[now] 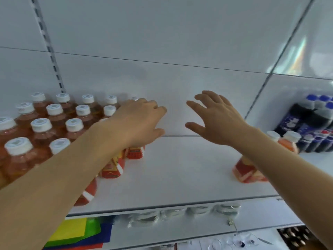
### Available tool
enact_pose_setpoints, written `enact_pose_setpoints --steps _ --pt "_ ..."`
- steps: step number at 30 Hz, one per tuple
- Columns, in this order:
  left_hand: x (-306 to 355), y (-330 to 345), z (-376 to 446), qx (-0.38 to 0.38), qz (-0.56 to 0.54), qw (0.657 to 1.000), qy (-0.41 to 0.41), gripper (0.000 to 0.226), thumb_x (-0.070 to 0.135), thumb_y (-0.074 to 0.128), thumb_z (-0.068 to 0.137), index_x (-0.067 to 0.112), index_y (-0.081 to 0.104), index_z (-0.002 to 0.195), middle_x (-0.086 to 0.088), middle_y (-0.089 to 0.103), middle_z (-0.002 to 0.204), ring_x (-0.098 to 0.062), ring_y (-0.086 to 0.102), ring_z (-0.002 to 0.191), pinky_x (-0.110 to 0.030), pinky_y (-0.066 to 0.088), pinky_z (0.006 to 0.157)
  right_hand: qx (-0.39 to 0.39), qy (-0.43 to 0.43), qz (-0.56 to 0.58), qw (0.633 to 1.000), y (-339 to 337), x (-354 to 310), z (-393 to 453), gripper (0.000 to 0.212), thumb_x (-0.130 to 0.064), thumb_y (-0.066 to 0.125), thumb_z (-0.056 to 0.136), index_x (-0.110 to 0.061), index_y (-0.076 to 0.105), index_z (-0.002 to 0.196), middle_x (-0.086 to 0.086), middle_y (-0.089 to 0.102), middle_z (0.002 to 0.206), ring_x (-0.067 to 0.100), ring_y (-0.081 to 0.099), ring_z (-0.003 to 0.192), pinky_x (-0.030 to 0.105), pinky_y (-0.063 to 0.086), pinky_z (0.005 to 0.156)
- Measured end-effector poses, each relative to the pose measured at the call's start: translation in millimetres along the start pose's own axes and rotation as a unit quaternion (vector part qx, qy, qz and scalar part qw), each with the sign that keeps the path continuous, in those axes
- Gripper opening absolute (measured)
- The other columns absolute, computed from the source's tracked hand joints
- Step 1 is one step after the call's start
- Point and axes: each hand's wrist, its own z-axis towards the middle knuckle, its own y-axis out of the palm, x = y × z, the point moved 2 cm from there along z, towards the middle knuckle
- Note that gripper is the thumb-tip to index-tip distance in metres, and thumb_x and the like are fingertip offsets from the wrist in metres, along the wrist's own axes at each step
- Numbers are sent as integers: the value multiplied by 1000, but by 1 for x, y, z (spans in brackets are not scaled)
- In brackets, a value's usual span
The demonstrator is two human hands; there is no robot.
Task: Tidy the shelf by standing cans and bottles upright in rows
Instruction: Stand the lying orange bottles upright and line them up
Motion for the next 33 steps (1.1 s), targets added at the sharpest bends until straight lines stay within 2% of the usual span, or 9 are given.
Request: enact_pose_setpoints --steps 5,9,13,16,19,22,27,30,33 --pt "81 -5 45 11 0 1000 20 56 60 44 104 24 46 147 -1 56 138 -28 53 128 -47 45 104 -30 41 -16 999 -7 88 -62 82 -76 25 99 -27 42 162 6 44 163 32 27 157 50 25 127" --pt "157 -12 80 12 -56 998 29 60 64 43 103 26 45 149 -1 57 139 -27 54 128 -48 48 103 -46 65 2 997 -4 159 -106 87 -79 13 95 -30 43 161 3 48 160 28 33 154 50 28 126" --pt "223 -11 108 8 -153 988 33 71 68 47 100 32 31 159 -1 52 151 -27 54 133 -48 49 106 -111 65 46 991 7 211 -138 78 -75 33 100 -34 31 166 0 44 164 24 34 153 48 30 125" --pt "255 -1 122 -17 -210 977 23 86 66 59 96 34 17 164 -3 48 155 -28 55 134 -48 49 107 -162 42 101 981 18 233 -155 92 -77 56 93 -42 16 167 -2 39 166 23 41 149 48 36 121" --pt "275 14 130 -32 -206 978 12 94 61 69 92 32 13 162 -5 47 153 -29 60 125 -47 53 101 -189 25 109 975 37 241 -162 108 -74 75 81 -46 11 164 -5 45 161 22 51 140 47 46 115" --pt "285 24 135 -10 -209 978 -16 92 49 73 94 31 11 160 -7 45 152 -30 65 117 -46 57 95 -161 23 127 978 55 239 -161 103 -62 83 83 -44 15 158 0 63 145 25 63 122 48 57 102" --pt "277 30 122 3 -234 971 -48 86 44 72 96 38 11 156 -4 45 155 -29 64 121 -42 59 94 -123 1 137 983 58 233 -159 99 -64 80 85 -47 14 157 -1 68 138 25 67 114 45 58 95" --pt "258 28 96 1 -215 975 -58 86 47 71 96 39 11 157 0 43 156 -26 62 122 -38 54 90 -103 -33 132 985 54 208 -151 99 -65 76 87 -46 12 161 -2 69 133 22 64 108 39 55 89" --pt "231 26 64 -8 -208 975 -84 84 47 70 96 39 12 156 2 43 155 -24 62 121 -40 55 92 -82 -52 147 984 55 172 -138 98 -66 72 89 -44 10 162 -2 70 125 22 61 100 38 50 82"
